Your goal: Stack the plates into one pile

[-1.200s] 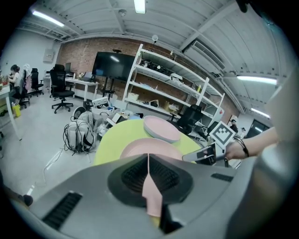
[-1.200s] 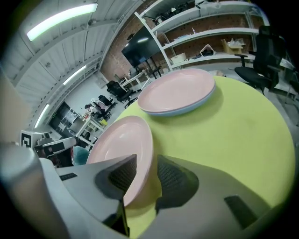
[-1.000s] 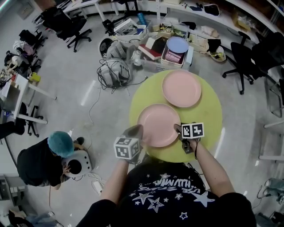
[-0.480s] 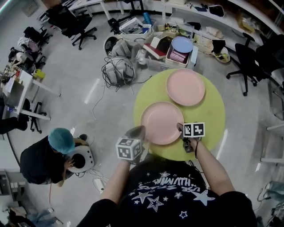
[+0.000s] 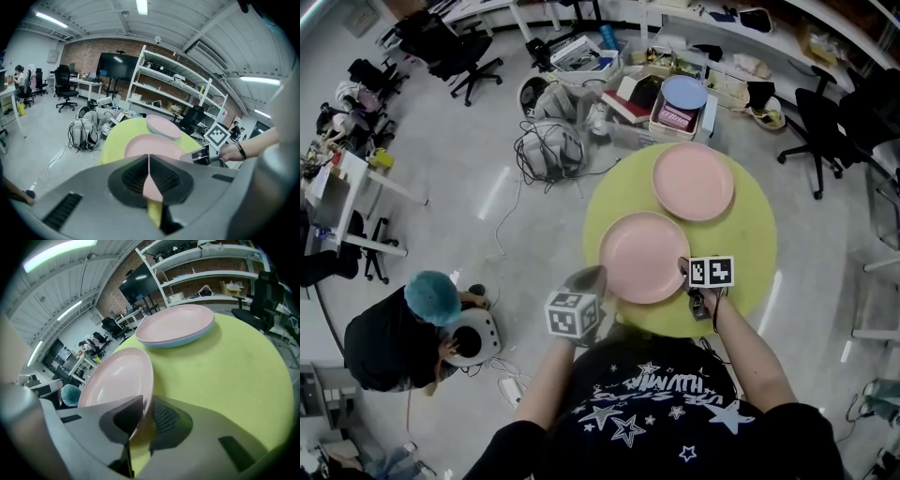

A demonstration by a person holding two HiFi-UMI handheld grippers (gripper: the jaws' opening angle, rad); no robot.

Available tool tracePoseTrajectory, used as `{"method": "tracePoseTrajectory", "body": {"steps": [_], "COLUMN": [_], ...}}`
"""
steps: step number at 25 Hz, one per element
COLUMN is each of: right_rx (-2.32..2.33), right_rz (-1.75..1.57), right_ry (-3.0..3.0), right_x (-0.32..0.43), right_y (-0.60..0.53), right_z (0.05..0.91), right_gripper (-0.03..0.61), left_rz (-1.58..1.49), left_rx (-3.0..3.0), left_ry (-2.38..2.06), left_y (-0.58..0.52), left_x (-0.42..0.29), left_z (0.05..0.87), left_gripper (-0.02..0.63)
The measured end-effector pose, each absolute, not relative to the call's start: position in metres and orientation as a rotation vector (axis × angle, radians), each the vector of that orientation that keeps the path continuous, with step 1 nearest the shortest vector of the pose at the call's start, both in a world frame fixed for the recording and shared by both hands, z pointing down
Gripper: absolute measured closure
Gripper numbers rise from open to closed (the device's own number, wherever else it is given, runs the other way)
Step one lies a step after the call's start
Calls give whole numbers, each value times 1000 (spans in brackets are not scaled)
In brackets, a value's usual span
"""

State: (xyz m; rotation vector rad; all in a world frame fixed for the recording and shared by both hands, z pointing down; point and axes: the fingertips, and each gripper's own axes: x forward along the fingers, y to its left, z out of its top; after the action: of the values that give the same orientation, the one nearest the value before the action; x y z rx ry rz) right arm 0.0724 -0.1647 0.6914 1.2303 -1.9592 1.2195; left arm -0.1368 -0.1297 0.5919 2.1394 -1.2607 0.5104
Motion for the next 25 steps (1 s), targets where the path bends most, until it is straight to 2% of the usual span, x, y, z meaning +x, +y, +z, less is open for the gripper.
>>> {"method": "tracePoseTrajectory", "body": {"steps": [10,25], "right_rx": [1333,1437], "right_rz": [1259,1295], "right_ry": [-2065,-2198], "right_x": [72,102], "right_y": [-178,-206], "right_z": [657,615], "right_gripper": [550,549], "left_rz": [513,506], "left_rx": [2152,2179], "left_ry": [-1251,-1236], "left_y": [-134,-155], "left_x": [-142,-136], "left_z": [590,581], "left_gripper": [595,595]}}
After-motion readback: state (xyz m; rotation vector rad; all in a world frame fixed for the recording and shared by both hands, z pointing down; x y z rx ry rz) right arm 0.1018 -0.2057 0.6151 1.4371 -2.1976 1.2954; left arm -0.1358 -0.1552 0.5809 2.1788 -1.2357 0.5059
